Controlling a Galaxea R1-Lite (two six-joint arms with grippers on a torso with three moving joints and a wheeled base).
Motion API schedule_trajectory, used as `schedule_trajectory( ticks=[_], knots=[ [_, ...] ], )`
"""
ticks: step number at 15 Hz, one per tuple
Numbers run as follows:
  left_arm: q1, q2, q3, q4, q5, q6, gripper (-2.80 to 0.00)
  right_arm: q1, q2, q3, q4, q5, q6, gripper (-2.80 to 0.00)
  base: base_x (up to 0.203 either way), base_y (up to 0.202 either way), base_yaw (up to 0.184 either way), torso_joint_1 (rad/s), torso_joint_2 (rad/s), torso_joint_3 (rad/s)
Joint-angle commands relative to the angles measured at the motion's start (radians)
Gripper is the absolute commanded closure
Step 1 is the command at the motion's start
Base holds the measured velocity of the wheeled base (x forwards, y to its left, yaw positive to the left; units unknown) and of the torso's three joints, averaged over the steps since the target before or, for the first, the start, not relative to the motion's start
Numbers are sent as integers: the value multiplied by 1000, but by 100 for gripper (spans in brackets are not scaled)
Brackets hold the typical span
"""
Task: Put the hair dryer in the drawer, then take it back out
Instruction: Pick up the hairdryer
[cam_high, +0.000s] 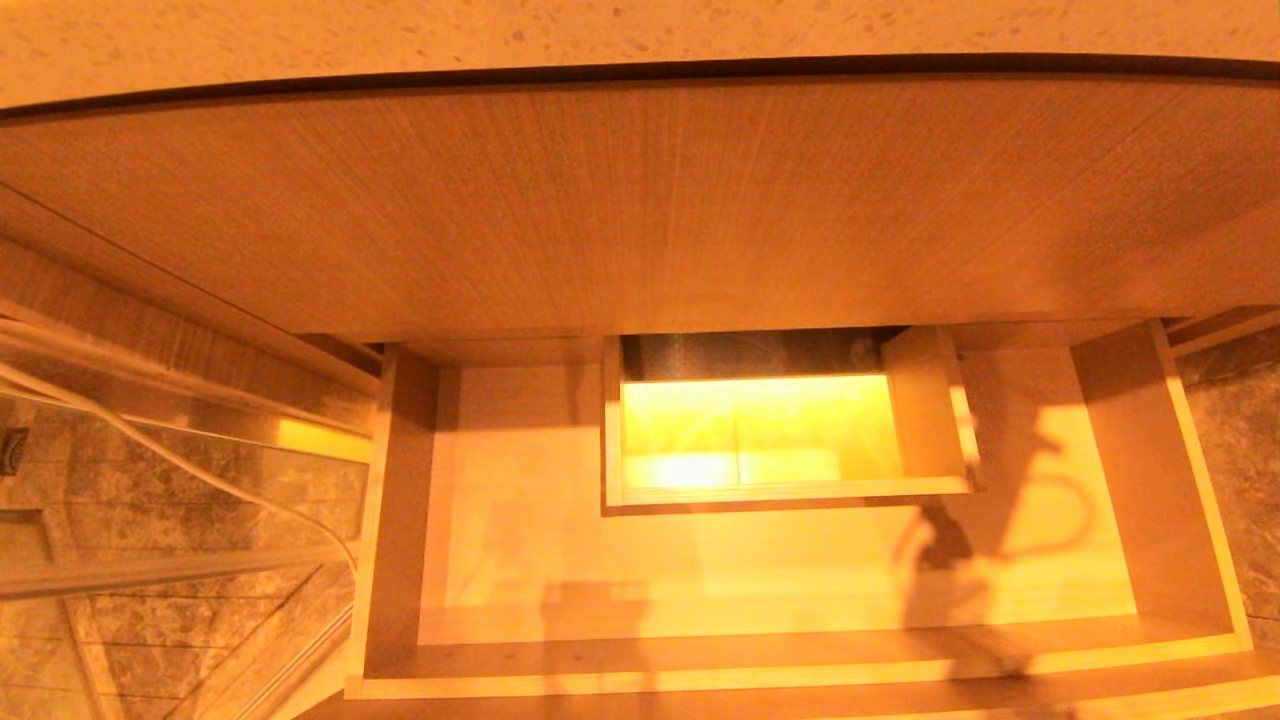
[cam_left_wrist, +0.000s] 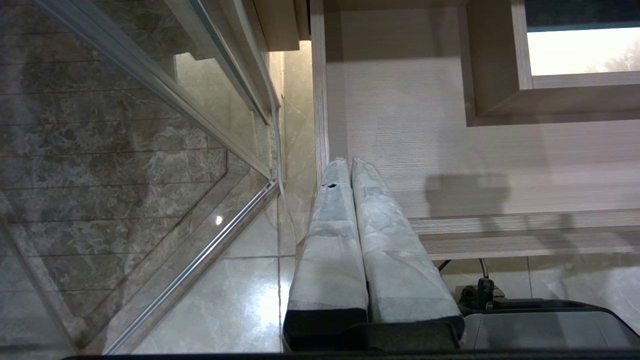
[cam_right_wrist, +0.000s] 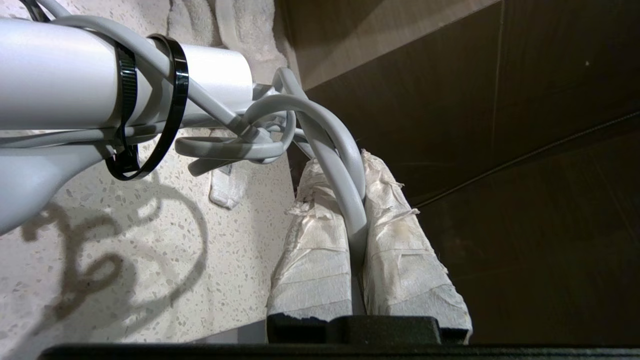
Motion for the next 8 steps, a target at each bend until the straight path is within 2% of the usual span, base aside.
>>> schedule_trajectory(
  ticks=[1, 8],
  knots=[
    [0, 0, 0, 0, 0, -1, 0, -2, -62, 20, 2, 0, -5, 0, 0, 0, 0, 0, 0, 0],
    [0, 0, 0, 0, 0, -1, 0, -34, -273, 140, -6, -6, -26, 0, 0, 0, 0, 0, 0, 0]
  ],
)
